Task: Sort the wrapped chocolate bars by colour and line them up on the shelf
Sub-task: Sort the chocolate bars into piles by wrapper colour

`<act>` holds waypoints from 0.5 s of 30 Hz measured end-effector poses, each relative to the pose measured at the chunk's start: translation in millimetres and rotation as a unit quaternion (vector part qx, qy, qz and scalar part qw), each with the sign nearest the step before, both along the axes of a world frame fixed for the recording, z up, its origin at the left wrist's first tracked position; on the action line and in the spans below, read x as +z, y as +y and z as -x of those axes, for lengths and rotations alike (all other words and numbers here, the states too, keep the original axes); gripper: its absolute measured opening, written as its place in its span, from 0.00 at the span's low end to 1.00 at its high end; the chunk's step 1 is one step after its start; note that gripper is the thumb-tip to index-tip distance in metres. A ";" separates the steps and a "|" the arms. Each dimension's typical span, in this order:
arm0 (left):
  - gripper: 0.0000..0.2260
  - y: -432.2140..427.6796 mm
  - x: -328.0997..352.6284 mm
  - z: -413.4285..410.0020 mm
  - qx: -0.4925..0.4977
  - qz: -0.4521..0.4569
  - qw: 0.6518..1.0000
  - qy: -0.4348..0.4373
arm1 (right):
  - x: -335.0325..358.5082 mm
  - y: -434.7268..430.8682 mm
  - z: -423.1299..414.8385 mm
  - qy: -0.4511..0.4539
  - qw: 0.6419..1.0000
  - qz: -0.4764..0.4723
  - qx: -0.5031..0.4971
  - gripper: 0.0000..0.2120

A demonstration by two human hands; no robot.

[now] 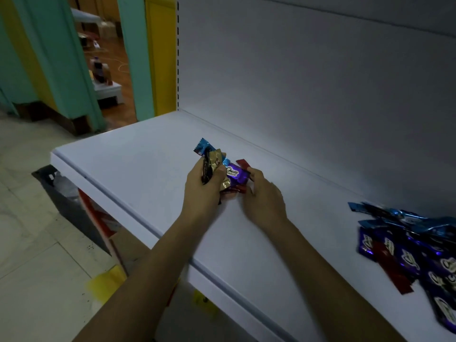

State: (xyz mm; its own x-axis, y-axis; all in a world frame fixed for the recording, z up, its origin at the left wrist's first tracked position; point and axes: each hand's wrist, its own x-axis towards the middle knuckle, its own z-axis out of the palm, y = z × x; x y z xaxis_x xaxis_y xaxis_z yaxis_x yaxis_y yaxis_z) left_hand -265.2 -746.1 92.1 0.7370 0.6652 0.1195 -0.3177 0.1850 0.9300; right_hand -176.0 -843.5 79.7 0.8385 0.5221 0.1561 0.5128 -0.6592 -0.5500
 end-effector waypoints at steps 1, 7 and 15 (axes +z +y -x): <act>0.10 0.3 -0.9 -0.5 0.001 -0.002 1.000 -0.001 | -0.3 0.5 0.7 0.004 1.000 0.005 0.004 0.22; 0.10 -2.8 -3.7 0.5 -0.003 -0.022 1.000 0.010 | 4.7 -3.8 7.7 0.005 0.999 0.000 0.034 0.26; 0.11 -2.4 -1.4 3.2 -0.013 -0.031 0.999 0.032 | 4.2 -2.0 7.9 -0.018 0.999 0.010 0.031 0.23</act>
State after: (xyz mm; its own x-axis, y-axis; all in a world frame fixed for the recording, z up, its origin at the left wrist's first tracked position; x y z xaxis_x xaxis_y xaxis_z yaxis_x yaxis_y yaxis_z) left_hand -268.4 -748.5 90.7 0.7608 0.6392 0.1118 -0.2532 0.1337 0.9581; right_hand -183.9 -845.6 83.9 0.7991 0.5754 0.1742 0.5715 -0.6369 -0.5175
